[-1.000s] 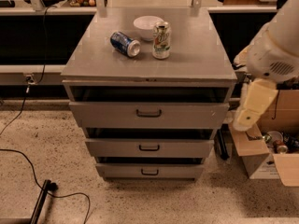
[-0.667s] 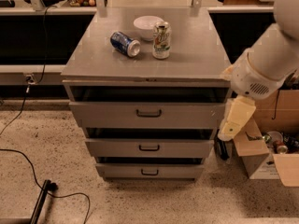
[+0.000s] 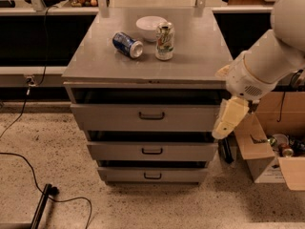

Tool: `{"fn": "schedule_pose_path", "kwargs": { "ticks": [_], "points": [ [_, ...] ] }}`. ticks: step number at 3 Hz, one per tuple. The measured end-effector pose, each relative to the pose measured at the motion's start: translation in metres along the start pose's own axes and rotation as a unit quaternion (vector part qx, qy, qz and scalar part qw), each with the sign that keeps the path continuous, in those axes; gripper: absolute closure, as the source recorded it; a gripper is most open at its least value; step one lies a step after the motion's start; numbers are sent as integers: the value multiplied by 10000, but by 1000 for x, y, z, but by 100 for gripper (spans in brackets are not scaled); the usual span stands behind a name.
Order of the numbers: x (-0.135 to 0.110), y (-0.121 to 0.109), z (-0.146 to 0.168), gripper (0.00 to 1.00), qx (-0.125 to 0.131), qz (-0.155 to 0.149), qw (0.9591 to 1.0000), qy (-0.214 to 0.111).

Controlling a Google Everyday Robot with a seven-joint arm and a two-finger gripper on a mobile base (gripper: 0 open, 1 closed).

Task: Open top drawer

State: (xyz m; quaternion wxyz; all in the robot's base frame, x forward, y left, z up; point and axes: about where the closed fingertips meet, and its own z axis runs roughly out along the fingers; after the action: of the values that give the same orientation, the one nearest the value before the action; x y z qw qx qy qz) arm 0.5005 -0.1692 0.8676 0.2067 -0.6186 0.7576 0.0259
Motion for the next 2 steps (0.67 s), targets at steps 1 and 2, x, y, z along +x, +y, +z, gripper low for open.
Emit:
{"fn": "schedule_pose_path", "kwargs": {
  "ticks": [1,2],
  "points": [
    [-8,10,30,0,-15,-177,9990,-420],
    [-27,-2,52,0,452,-462,9953,-728]
  ]
}}
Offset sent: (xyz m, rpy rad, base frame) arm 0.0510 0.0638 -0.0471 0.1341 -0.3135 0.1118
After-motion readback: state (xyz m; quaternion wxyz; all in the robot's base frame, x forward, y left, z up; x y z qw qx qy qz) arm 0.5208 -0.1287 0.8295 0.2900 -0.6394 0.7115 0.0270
